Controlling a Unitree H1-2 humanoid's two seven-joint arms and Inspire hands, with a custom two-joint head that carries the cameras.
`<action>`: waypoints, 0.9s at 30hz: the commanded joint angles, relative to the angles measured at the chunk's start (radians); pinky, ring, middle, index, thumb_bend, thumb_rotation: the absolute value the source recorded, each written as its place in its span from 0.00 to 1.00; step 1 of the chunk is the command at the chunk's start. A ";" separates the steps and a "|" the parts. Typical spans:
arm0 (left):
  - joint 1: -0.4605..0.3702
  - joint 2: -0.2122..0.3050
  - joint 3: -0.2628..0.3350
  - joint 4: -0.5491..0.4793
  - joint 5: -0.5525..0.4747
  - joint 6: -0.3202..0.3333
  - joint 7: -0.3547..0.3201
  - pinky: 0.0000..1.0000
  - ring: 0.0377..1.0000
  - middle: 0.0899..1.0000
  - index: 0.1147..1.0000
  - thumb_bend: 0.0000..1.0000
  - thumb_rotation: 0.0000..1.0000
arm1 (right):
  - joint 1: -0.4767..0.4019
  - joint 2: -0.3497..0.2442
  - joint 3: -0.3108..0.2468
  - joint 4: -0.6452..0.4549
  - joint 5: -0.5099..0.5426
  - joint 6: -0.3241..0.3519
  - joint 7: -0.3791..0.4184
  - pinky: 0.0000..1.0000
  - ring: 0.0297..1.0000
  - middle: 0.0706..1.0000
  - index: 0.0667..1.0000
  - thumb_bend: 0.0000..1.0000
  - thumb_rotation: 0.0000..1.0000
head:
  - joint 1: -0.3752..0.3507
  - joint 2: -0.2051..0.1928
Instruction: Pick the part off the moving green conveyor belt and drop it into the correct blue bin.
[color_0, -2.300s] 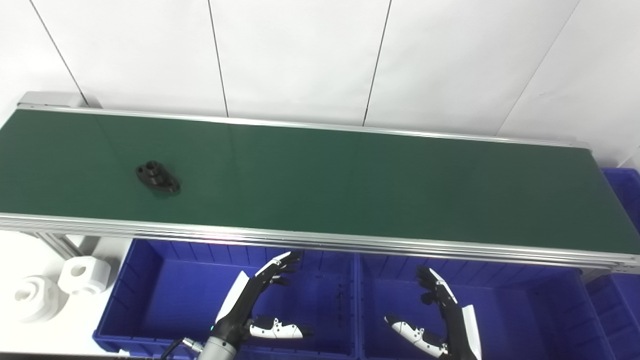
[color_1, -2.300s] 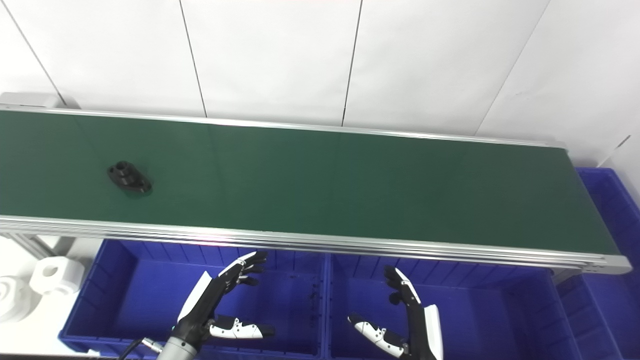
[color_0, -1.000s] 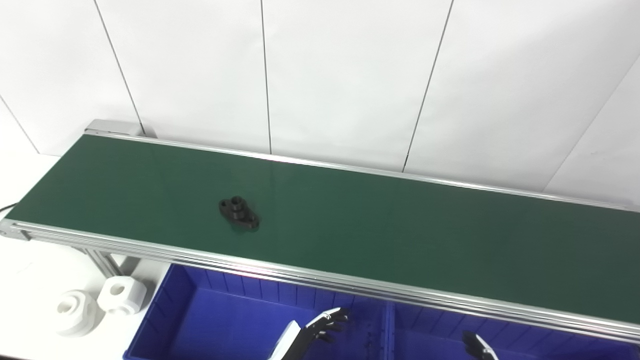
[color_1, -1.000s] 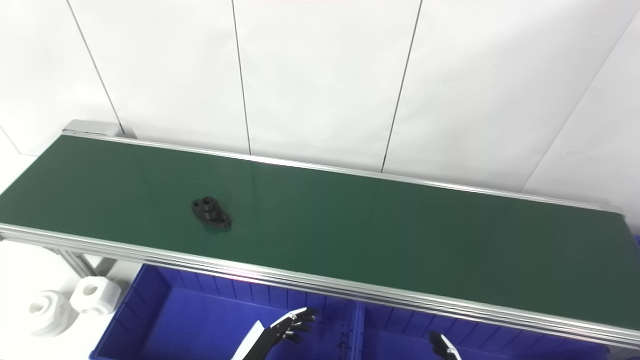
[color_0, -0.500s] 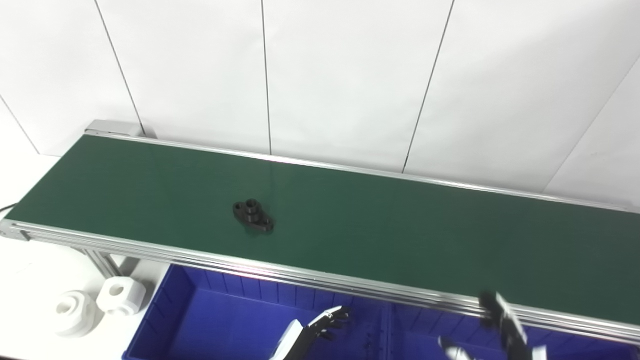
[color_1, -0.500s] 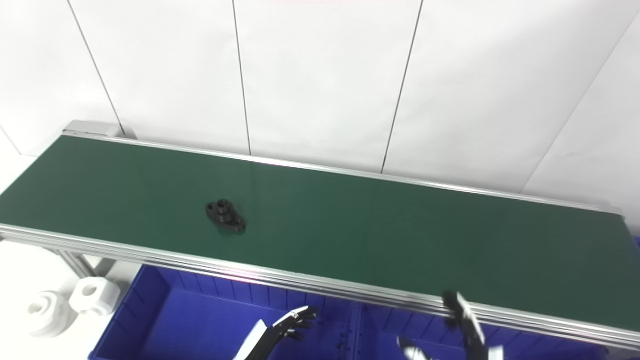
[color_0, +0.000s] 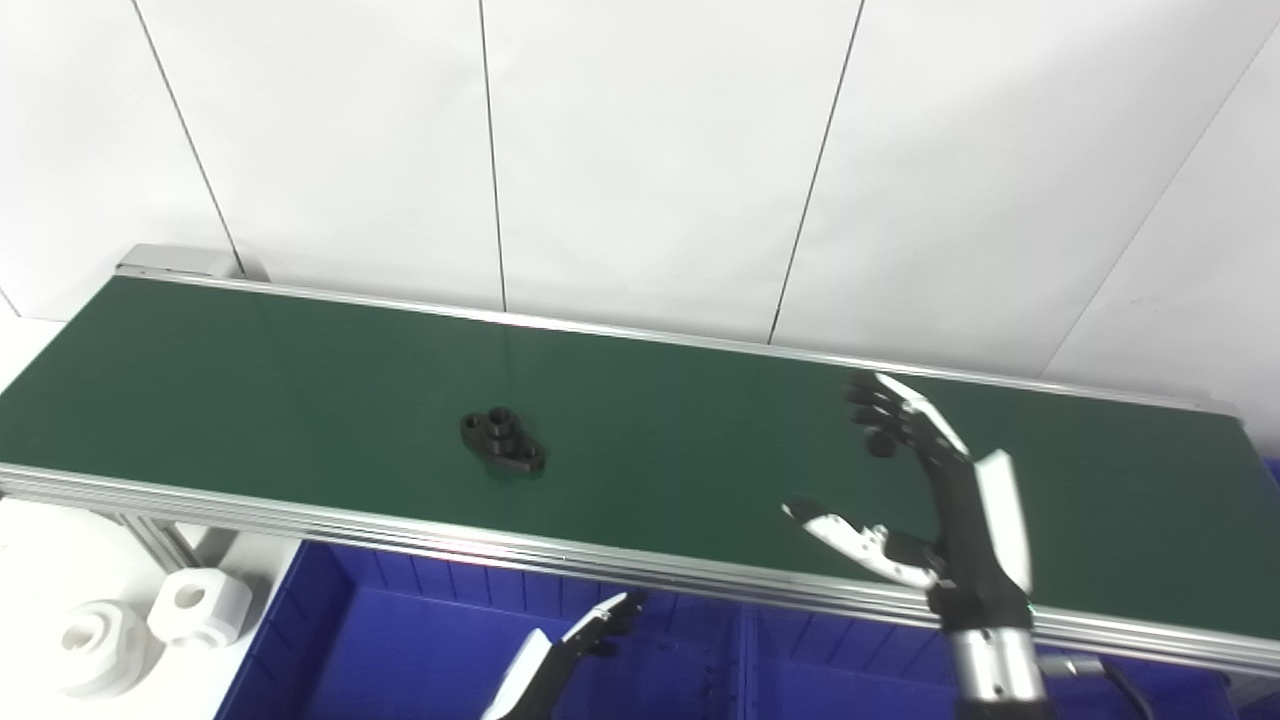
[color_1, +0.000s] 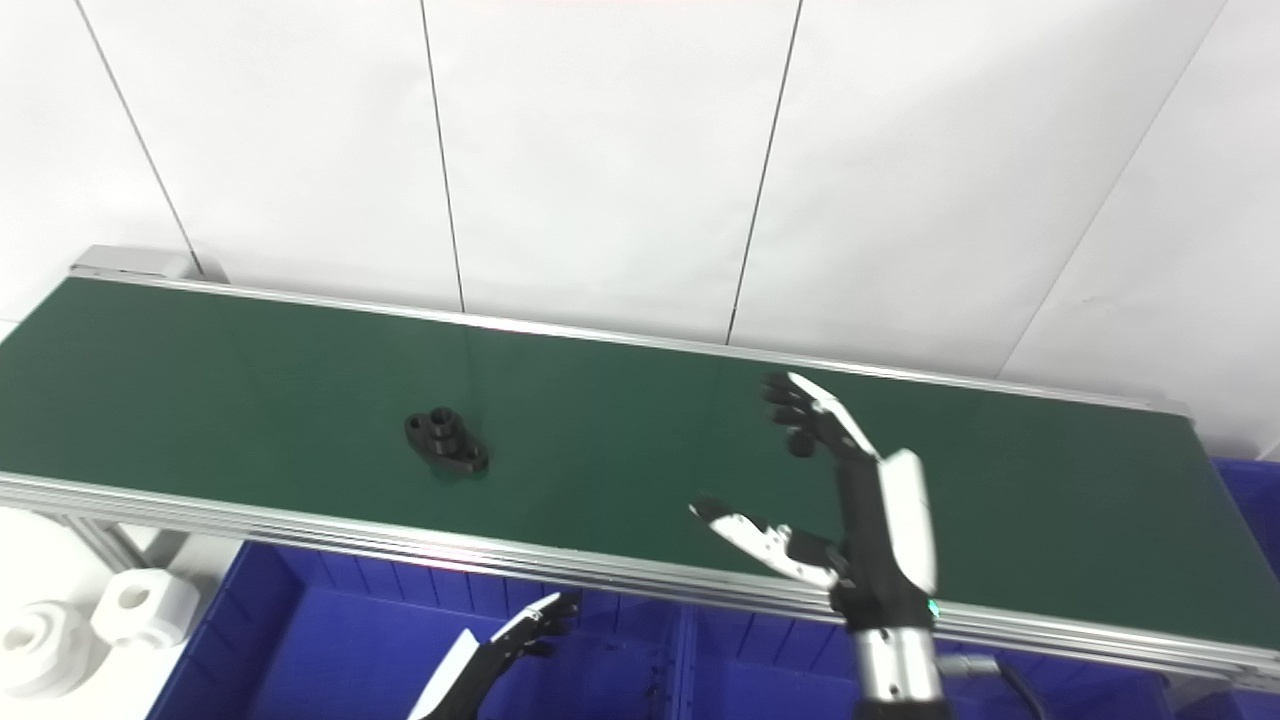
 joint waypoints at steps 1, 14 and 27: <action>-0.027 0.007 0.003 -0.030 -0.006 -0.039 0.004 0.77 0.81 0.84 0.86 0.68 0.29 | -0.044 0.000 0.003 -0.027 -0.027 0.062 0.053 0.68 0.73 0.75 0.79 0.81 0.34 | -0.026 0.015; -0.041 0.031 0.038 -0.020 -0.039 -0.039 -0.046 0.74 0.80 0.84 0.84 0.72 0.30 | -0.238 0.016 0.078 0.122 -0.143 0.206 0.205 0.65 0.74 0.77 0.78 0.85 0.40 | -0.076 0.023; -0.043 0.039 0.053 -0.019 -0.044 -0.039 -0.068 0.75 0.81 0.84 0.84 0.72 0.29 | -0.418 0.024 0.164 0.356 -0.257 0.249 0.235 0.62 0.70 0.74 0.77 0.86 0.43 | -0.094 0.028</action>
